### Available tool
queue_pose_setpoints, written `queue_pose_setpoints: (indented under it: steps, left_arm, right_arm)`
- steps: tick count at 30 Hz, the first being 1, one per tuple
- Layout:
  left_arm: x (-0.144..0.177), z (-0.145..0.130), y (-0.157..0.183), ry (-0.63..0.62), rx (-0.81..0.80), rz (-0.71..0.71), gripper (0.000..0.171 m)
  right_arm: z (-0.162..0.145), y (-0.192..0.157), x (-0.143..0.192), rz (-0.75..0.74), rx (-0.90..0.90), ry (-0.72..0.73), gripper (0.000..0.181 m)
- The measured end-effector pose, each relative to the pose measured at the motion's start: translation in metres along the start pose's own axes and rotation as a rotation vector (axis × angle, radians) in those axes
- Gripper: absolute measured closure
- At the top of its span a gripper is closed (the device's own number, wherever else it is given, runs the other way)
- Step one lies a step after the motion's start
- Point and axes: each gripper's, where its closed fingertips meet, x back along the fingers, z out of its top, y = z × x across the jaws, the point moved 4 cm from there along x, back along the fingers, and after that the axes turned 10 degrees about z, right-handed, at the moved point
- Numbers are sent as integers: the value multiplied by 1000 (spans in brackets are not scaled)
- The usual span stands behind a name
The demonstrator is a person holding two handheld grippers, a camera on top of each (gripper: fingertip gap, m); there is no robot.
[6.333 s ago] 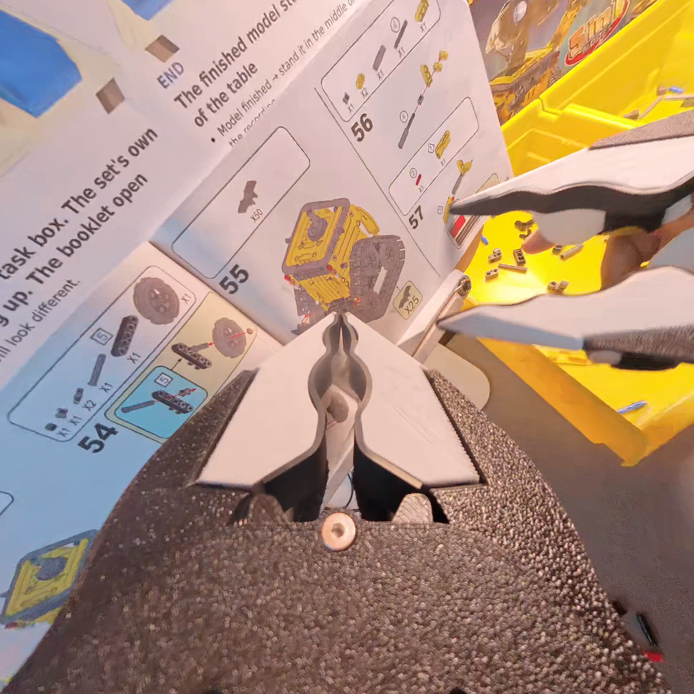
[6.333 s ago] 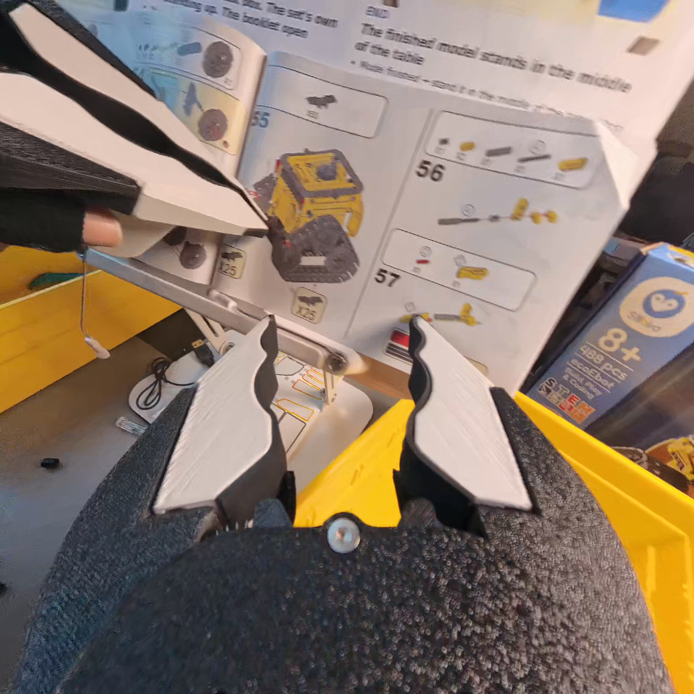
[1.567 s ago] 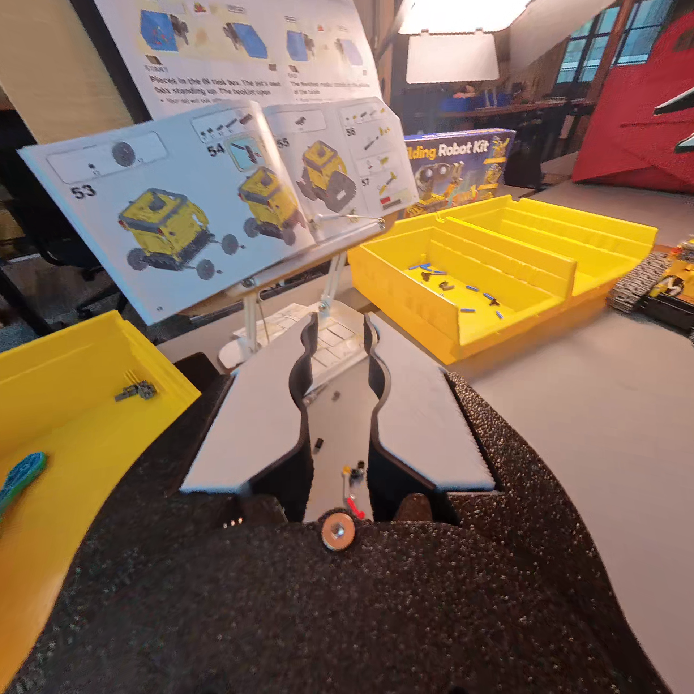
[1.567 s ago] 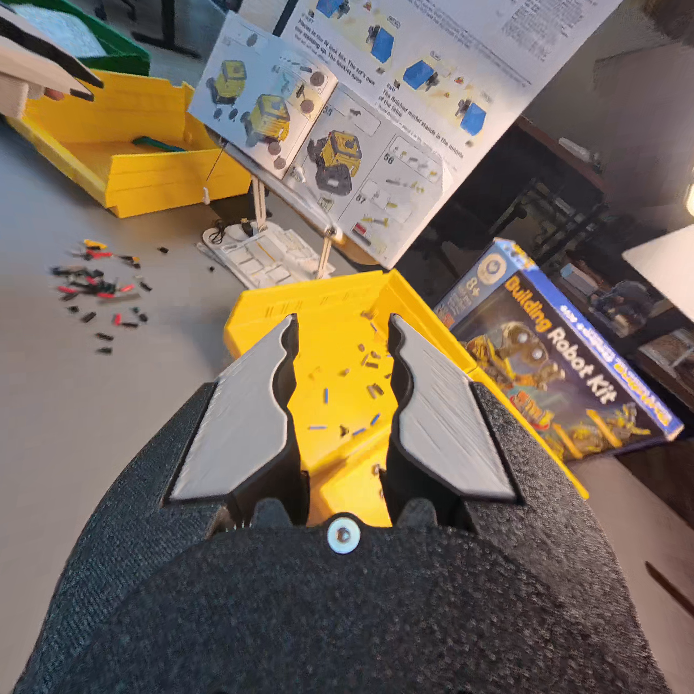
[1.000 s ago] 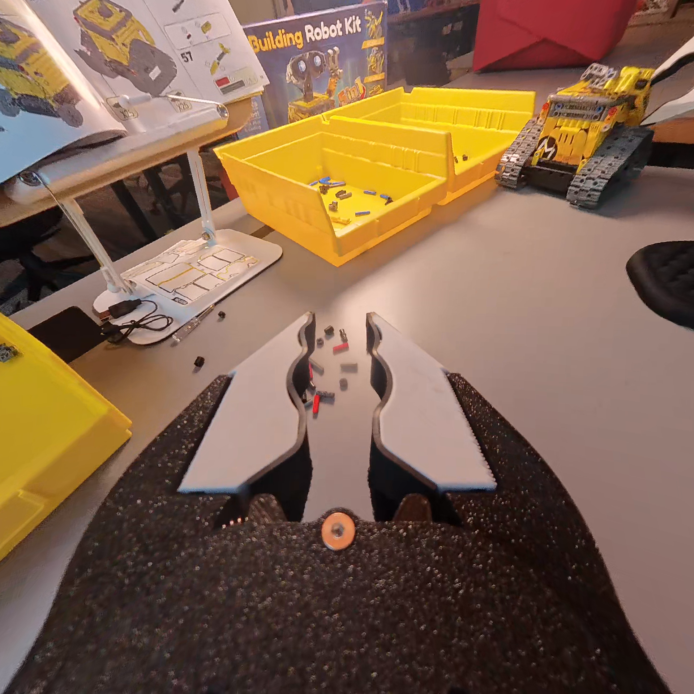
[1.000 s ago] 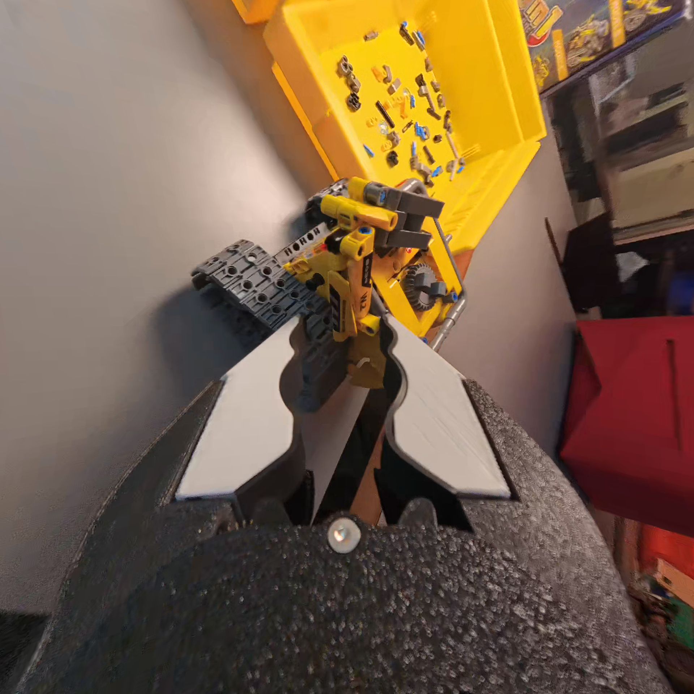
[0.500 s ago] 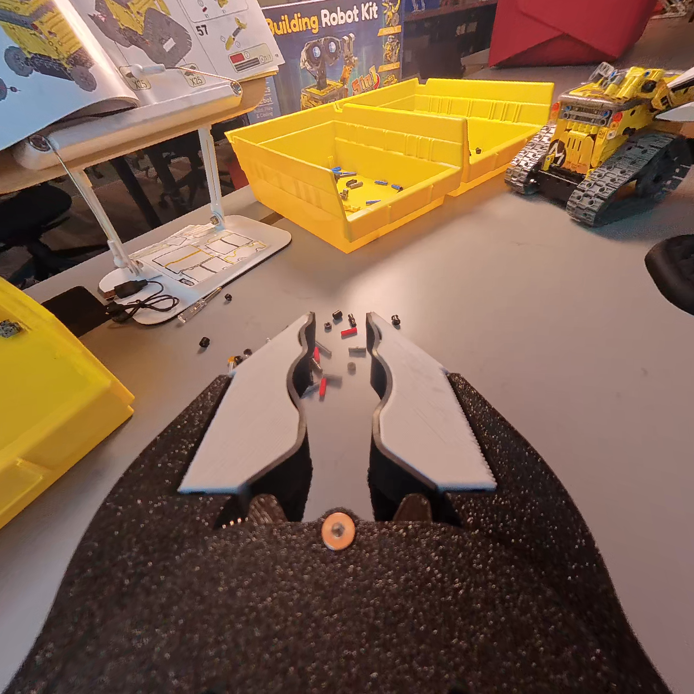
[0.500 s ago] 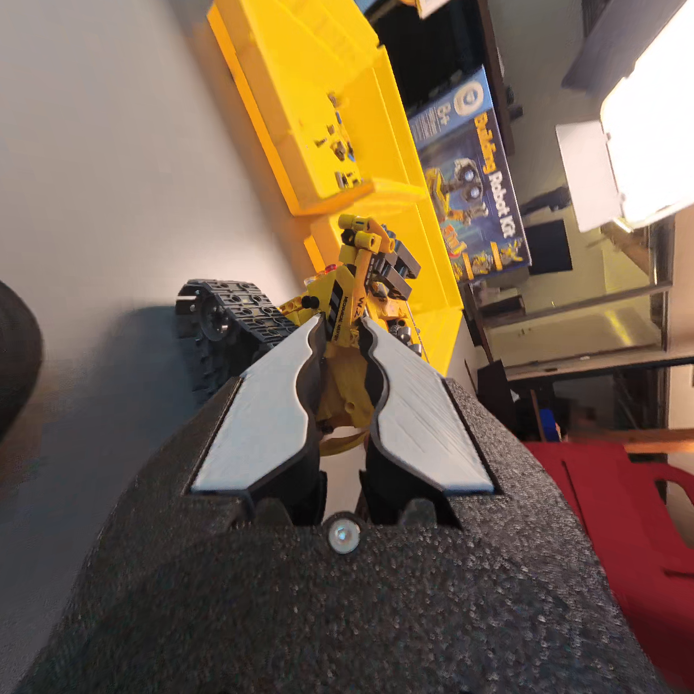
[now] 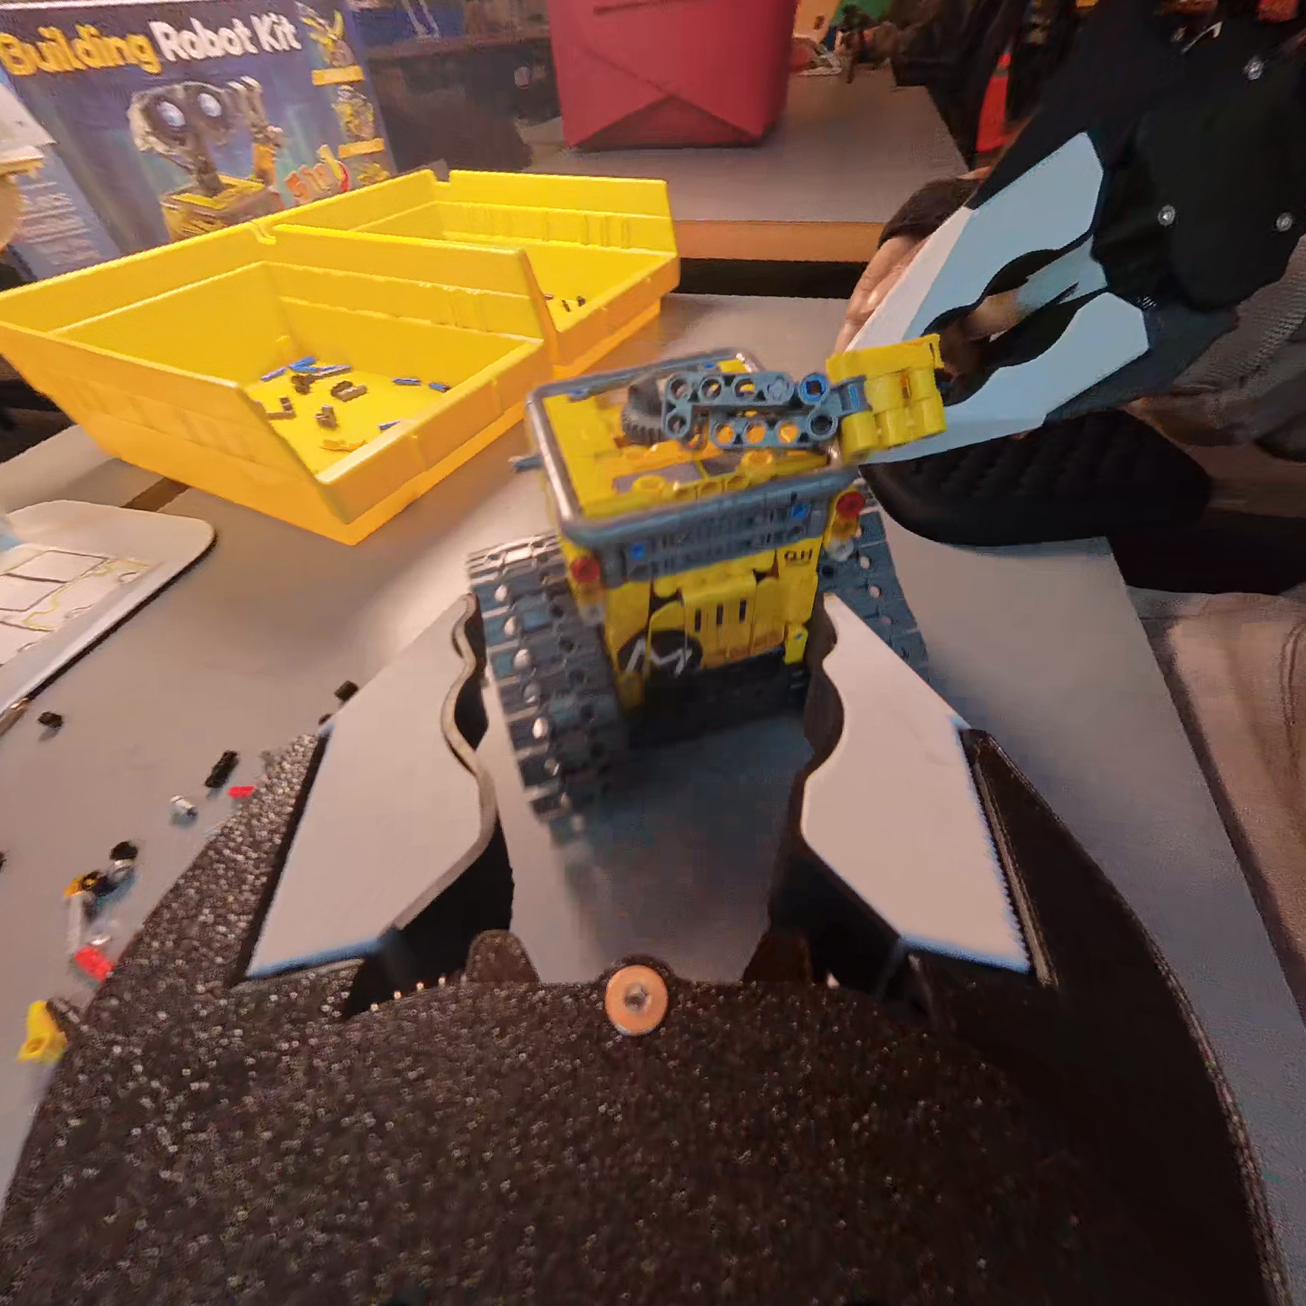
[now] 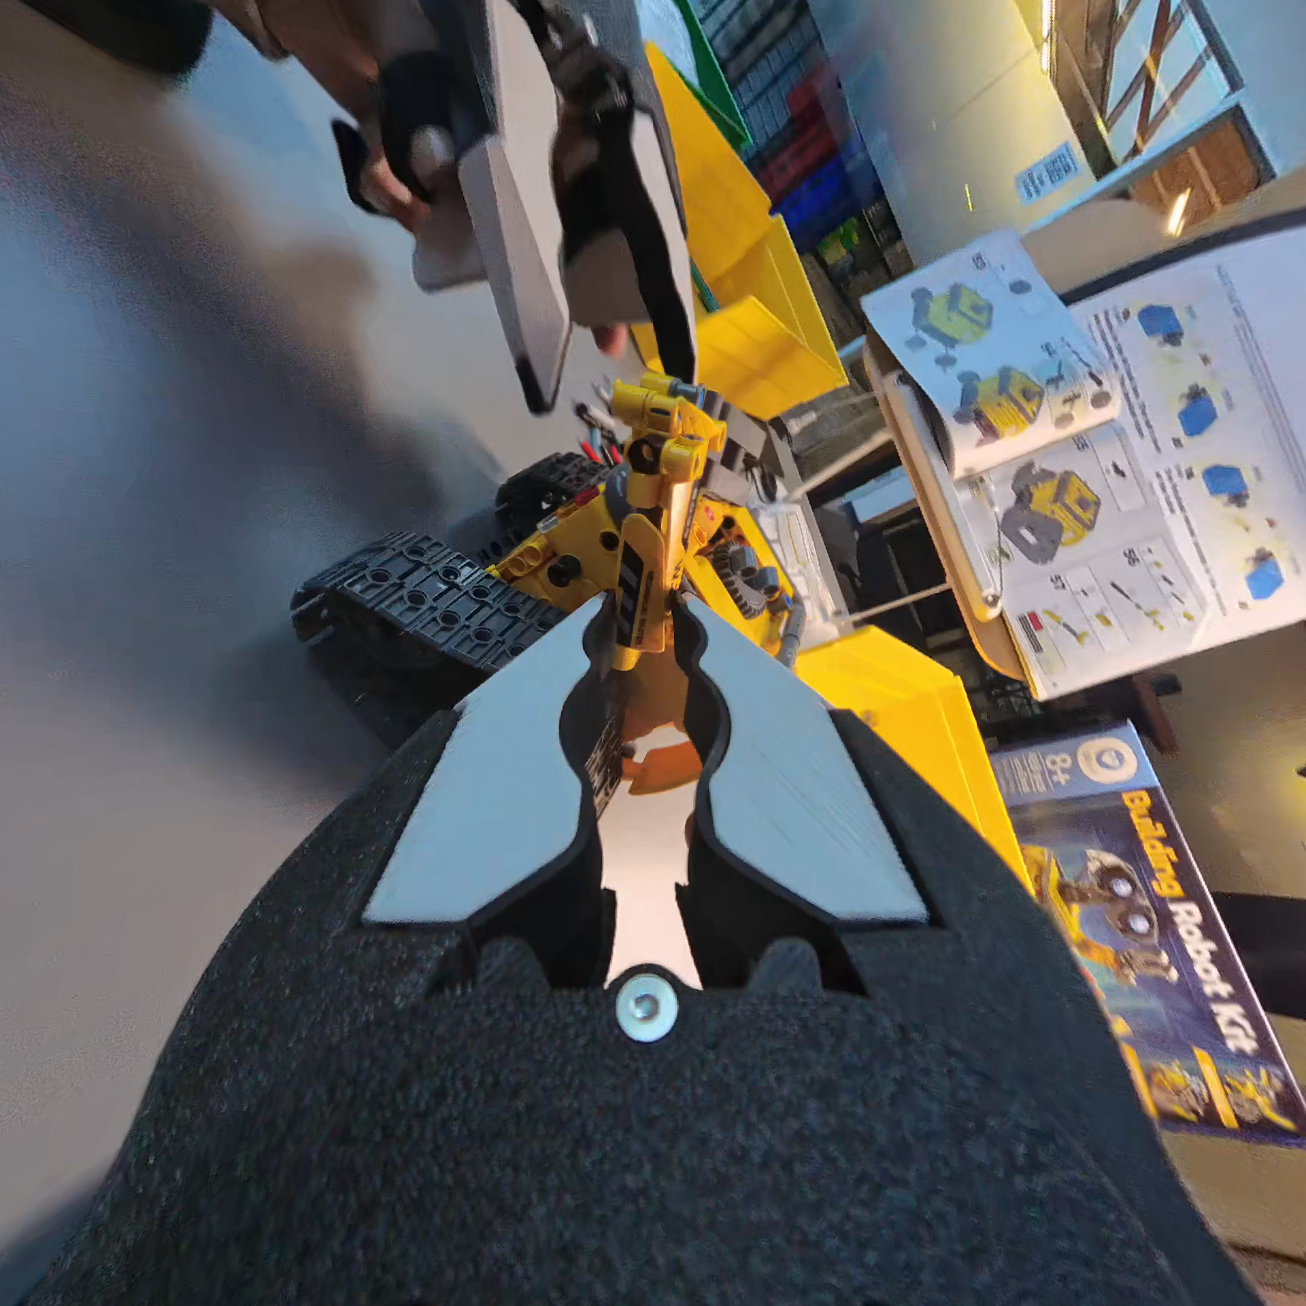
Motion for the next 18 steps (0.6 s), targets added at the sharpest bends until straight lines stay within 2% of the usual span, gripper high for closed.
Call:
queue_pose_setpoints:
  steps: [2, 4, 7, 12, 13, 16, 18]
  left_arm:
    - [-3, -1, 9, -3, -23, -39, 85]
    - [1, -2, 7, 8, -13, -42, 89]
    - [5, -4, 8, 15, -12, -62, 90]
    - [6, -5, 7, 6, -20, -68, 93]
    - [7, -6, 6, -3, -17, -57, 91]
    - [10, 1, 10, -8, 4, -32, 66]
    - [5, 5, 15, -4, -40, 18, 57]
  right_arm:
    - [17, -10, -13, 18, 7, 48, 169]
    - [21, -8, -18, -31, 12, 34, 168]
    - [25, -12, -17, -16, -68, 107, 168]
    - [20, -10, -5, -52, -67, 134, 152]
    - [17, -11, -5, -42, -78, 136, 151]
    - [15, -11, -8, -67, -75, 149, 151]
    - [15, -10, -14, -81, -59, 149, 151]
